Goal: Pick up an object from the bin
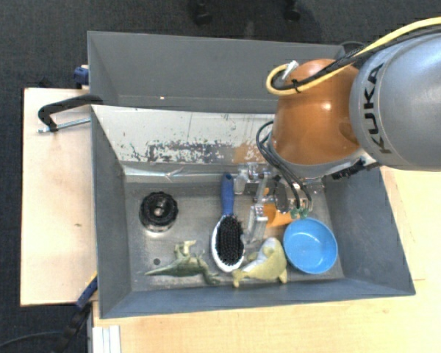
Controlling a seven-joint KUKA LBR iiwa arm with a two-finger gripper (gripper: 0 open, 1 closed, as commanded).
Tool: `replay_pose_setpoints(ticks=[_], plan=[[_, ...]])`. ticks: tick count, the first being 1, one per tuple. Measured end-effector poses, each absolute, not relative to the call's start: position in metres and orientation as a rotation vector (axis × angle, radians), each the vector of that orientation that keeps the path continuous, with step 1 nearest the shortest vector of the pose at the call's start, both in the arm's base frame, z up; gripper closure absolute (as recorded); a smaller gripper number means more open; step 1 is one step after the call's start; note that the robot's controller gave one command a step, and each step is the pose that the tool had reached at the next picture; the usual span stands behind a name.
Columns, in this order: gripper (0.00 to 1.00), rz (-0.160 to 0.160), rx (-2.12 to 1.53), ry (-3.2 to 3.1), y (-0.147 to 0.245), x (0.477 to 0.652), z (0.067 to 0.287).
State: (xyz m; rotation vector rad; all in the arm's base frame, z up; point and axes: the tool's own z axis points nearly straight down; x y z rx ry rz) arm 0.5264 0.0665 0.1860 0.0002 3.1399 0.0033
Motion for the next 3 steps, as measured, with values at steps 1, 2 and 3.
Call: replay_pose_setpoints(ticks=[1,2,3], plan=[[0.0,0.0,-0.527,3.082,0.061,0.511,0.075],[1.0,-0.002,-0.526,3.076,0.061,0.513,0.078],[1.0,0.001,-0.54,3.08,0.076,0.502,0.203]])
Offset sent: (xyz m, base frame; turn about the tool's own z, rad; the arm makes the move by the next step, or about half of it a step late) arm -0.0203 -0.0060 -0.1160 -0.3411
